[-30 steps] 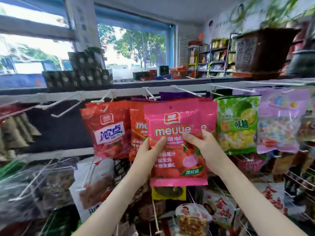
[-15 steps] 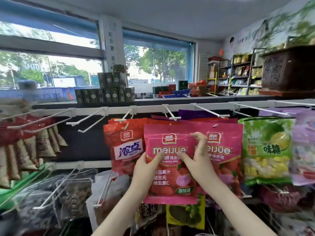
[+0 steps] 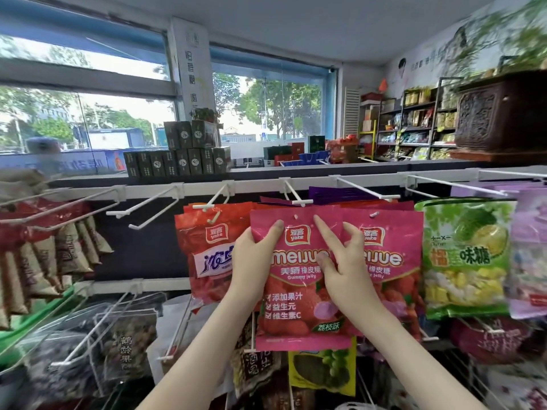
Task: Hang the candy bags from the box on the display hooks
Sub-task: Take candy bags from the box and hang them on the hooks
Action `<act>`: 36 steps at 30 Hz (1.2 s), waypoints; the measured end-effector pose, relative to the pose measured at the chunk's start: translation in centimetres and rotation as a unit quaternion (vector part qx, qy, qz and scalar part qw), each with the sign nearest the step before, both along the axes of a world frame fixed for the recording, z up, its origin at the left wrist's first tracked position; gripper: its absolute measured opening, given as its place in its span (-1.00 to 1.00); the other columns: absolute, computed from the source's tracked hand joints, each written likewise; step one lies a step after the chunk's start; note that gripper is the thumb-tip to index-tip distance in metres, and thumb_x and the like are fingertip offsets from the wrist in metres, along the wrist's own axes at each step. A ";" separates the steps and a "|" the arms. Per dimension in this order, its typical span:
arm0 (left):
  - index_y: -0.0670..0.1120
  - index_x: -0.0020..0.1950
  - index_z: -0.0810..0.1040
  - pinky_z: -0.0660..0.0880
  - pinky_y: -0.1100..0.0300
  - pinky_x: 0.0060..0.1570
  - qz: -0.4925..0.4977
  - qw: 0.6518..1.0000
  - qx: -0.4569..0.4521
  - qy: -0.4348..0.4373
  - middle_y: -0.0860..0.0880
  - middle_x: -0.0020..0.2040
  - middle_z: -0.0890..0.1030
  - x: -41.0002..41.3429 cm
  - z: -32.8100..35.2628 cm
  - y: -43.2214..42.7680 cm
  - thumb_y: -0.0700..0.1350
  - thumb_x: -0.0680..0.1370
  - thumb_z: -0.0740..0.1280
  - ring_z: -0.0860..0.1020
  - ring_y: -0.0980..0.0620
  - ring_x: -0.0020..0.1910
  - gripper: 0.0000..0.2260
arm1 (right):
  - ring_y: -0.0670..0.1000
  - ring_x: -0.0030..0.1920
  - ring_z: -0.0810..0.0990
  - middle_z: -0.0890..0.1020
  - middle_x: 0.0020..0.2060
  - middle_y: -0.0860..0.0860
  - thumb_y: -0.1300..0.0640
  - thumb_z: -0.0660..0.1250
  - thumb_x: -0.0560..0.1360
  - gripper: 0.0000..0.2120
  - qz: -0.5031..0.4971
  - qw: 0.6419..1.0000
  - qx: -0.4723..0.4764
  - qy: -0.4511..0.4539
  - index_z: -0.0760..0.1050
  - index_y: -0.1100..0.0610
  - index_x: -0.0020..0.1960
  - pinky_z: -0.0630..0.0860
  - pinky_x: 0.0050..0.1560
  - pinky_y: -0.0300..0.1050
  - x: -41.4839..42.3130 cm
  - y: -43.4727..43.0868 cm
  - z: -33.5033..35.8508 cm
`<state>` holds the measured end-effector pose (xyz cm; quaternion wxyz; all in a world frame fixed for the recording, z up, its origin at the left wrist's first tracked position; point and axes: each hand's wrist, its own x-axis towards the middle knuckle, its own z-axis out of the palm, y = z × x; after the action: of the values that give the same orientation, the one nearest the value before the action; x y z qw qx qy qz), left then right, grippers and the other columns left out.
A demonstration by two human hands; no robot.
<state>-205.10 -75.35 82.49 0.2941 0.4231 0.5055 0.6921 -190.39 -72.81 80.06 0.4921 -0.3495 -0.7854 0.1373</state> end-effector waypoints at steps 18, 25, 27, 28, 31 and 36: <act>-0.12 0.25 0.32 0.46 0.21 0.07 0.234 0.938 0.047 0.251 -0.08 0.15 0.49 0.6 -1.3 2.8 0.00 0.51 0.39 0.49 -0.01 0.11 -0.58 | 0.07 0.49 -0.04 -0.06 0.46 0.05 -0.06 0.24 0.56 -0.33 -0.119 0.987 -0.017 -0.105 -0.06 -0.14 0.53 0.24 0.39 -0.01 -1.9 1.3 -0.2; -0.11 0.41 0.40 0.17 -0.17 0.36 0.307 0.732 0.110 0.598 -0.17 0.41 0.41 0.4 -5.6 3.4 -0.09 0.52 0.27 0.34 -0.16 0.41 -0.55 | 0.19 0.45 0.03 -0.08 0.51 0.15 -0.07 0.20 0.57 -0.38 -0.230 0.958 0.034 -0.165 -0.01 -0.11 0.53 0.14 0.42 0.15 -2.4 1.3 -0.9; -0.10 0.44 0.38 0.10 -0.19 0.40 0.294 0.716 0.101 0.625 -0.14 0.44 0.38 0.5 -6.9 3.1 -0.07 0.54 0.19 0.30 -0.14 0.45 -0.54 | 0.20 0.47 0.04 -0.02 0.52 0.18 -0.04 0.23 0.55 -0.39 -0.247 0.949 0.062 -0.184 0.06 -0.07 0.53 0.12 0.41 0.20 -2.1 1.1 -1.6; -0.10 0.46 0.36 0.09 -0.20 0.41 0.288 0.715 0.099 0.629 -0.15 0.45 0.36 0.9 -7.4 2.9 -0.07 0.55 0.17 0.28 -0.13 0.46 -0.54 | 0.19 0.46 0.07 0.04 0.51 0.18 -0.02 0.26 0.54 -0.39 -0.250 0.946 0.076 -0.192 0.11 -0.05 0.52 0.14 0.39 0.21 -1.7 0.9 -2.0; -0.13 0.44 0.37 0.09 -0.19 0.41 0.250 0.743 0.112 0.611 -0.18 0.46 0.34 2.8 -9.1 2.0 -0.09 0.53 0.15 0.29 -0.14 0.46 -0.53 | 0.14 0.45 0.11 0.20 0.48 0.15 0.06 0.28 0.52 -0.44 -0.241 0.941 0.099 -0.217 0.22 0.01 0.48 0.16 0.37 0.14 0.2 -0.1 -4.2; -0.20 0.39 0.41 0.16 -0.11 0.40 0.122 0.788 0.176 0.577 -0.20 0.42 0.38 9.0 -12.0 -0.3 -0.15 0.51 0.22 0.32 -0.14 0.42 -0.56 | 0.04 0.42 0.23 0.35 0.42 0.09 0.11 0.10 0.51 -0.51 -0.233 0.946 0.087 -0.209 0.32 0.11 0.44 0.19 0.36 -0.01 6.8 -3.3 -8.1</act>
<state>-196.10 -75.61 70.52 -0.2188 0.7231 0.4980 0.4258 -183.54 -76.15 71.97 0.3636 -0.4992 -0.7763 -0.1265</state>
